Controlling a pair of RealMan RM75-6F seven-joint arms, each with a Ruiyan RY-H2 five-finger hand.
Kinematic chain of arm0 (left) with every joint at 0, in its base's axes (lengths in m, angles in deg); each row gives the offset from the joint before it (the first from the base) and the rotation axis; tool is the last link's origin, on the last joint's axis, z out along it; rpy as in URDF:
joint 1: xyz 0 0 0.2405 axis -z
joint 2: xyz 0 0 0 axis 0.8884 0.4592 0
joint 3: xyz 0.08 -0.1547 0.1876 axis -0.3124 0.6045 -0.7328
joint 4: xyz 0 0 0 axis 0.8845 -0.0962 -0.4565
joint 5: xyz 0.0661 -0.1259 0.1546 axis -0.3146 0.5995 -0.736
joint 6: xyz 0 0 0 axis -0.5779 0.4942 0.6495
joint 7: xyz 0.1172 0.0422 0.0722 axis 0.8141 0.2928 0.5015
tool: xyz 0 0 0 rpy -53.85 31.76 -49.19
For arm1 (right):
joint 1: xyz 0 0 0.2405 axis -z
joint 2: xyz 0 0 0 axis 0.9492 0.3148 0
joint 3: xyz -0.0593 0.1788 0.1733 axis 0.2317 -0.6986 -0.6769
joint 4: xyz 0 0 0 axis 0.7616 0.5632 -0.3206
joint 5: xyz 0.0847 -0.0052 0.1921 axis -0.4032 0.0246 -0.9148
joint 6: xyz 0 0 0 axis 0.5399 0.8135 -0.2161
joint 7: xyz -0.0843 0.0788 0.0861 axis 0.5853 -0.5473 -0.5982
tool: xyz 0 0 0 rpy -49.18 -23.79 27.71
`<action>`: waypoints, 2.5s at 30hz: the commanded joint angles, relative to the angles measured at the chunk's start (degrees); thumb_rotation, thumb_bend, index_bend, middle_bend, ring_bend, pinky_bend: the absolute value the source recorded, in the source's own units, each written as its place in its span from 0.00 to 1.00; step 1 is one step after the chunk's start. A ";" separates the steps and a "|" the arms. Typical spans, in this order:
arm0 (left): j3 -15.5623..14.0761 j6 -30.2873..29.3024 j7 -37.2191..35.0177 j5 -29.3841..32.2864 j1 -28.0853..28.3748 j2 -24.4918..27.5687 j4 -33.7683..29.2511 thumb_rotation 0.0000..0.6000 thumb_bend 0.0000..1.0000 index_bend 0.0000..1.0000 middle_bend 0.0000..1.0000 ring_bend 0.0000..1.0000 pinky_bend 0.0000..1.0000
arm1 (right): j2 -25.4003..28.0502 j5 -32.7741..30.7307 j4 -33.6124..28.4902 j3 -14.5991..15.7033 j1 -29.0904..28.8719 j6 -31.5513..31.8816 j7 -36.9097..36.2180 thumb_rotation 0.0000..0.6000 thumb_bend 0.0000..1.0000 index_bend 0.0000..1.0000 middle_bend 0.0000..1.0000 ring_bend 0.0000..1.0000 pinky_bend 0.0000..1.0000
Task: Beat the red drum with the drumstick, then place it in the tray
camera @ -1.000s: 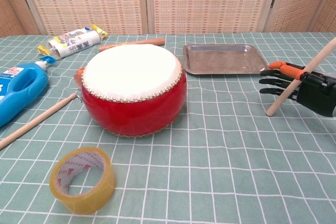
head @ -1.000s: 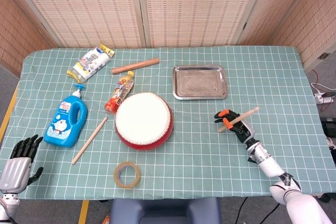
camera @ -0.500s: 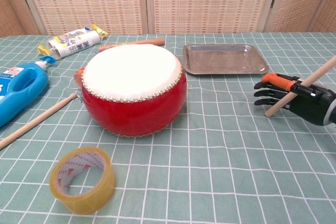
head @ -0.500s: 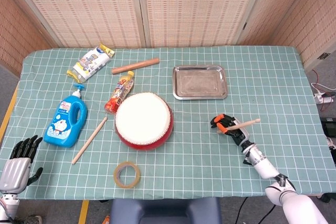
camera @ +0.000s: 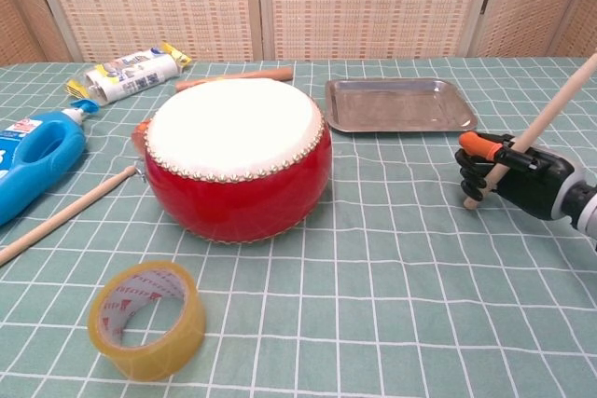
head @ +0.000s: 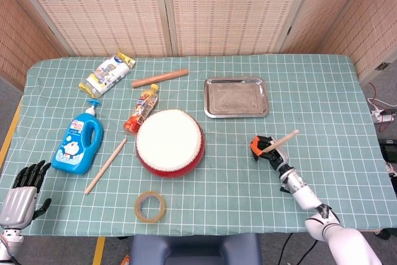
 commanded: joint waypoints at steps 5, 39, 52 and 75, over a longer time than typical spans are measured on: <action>-0.06 0.33 -0.35 0.08 0.09 -0.15 0.38 1.00 0.27 0.02 0.00 0.00 0.00 | -0.50 -1.05 -0.73 -1.10 -0.29 -0.18 1.62 0.85 0.38 0.77 0.86 0.94 0.96; -0.22 -0.27 -1.75 -0.75 0.11 -0.32 1.68 1.00 0.27 0.02 0.00 0.00 0.00 | 14.85 -3.52 -28.19 -10.07 -7.66 2.70 56.95 0.91 0.78 1.00 1.00 1.00 1.00; -0.55 -1.41 -1.30 -2.14 0.03 0.18 0.82 1.00 0.27 0.02 0.01 0.00 0.00 | 15.67 -17.98 -43.24 -19.40 -15.86 -3.96 125.13 0.91 0.78 1.00 1.00 1.00 1.00; -0.70 -1.46 -2.55 -1.94 -0.29 -0.26 2.01 1.00 0.27 0.02 0.01 0.00 0.00 | 11.56 -17.41 -39.13 -17.10 -20.98 -4.02 145.72 0.91 0.78 1.00 1.00 1.00 1.00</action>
